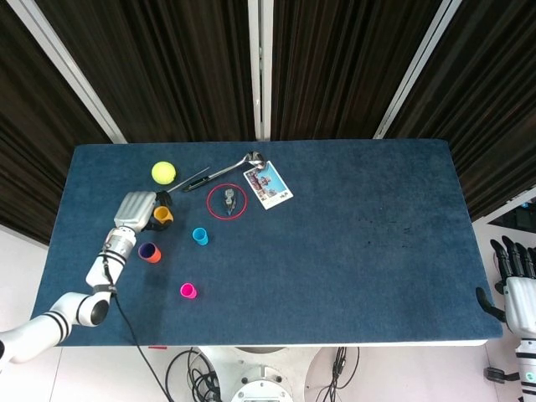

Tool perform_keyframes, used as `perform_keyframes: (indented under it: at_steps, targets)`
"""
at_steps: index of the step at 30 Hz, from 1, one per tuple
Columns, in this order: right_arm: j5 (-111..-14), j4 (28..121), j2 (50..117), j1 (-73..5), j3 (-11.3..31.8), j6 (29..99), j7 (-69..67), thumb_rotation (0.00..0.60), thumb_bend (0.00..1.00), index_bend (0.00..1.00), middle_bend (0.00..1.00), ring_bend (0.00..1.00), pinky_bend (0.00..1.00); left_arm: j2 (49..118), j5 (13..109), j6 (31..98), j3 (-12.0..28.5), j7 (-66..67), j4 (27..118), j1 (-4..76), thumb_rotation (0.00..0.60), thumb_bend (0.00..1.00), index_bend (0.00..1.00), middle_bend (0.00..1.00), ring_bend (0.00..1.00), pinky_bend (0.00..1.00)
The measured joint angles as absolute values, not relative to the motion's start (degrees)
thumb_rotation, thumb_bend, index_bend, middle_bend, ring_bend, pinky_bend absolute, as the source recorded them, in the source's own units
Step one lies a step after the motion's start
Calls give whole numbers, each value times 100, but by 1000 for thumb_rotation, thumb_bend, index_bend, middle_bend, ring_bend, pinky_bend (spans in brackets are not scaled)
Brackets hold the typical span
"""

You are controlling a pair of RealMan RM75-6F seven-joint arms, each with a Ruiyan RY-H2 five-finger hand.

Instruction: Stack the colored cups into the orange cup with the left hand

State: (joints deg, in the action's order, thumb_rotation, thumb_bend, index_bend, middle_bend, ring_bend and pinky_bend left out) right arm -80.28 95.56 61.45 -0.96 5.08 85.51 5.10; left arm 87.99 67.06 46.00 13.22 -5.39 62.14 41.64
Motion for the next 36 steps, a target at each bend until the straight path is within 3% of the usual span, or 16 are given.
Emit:
perform_keyframes:
  at_steps: [8, 16, 21, 36]
  targets:
    - [-8027, 9559, 6123, -85, 526, 8594, 491, 600, 272, 0, 0, 0, 0, 7648, 6623, 4943, 1324, -197, 7934, 3834, 600, 287, 430, 483, 586, 523]
    - [-8051, 9513, 6233, -54, 465, 8588, 460, 600, 274, 0, 0, 0, 0, 6951, 6866, 5671, 803, 279, 9144, 3128, 600, 287, 430, 483, 586, 523]
    - [-8086, 9530, 6258, -34, 442, 8620, 504, 600, 274, 0, 0, 0, 0, 7015, 7190, 6088, 599, 339, 9220, 2893, 600, 287, 429, 483, 582, 521]
    - [-8077, 9599, 6224, -4, 447, 8652, 549, 600, 274, 0, 0, 0, 0, 7489, 7198, 6053, 635, 170, 8655, 2914, 600, 287, 429, 483, 581, 521]
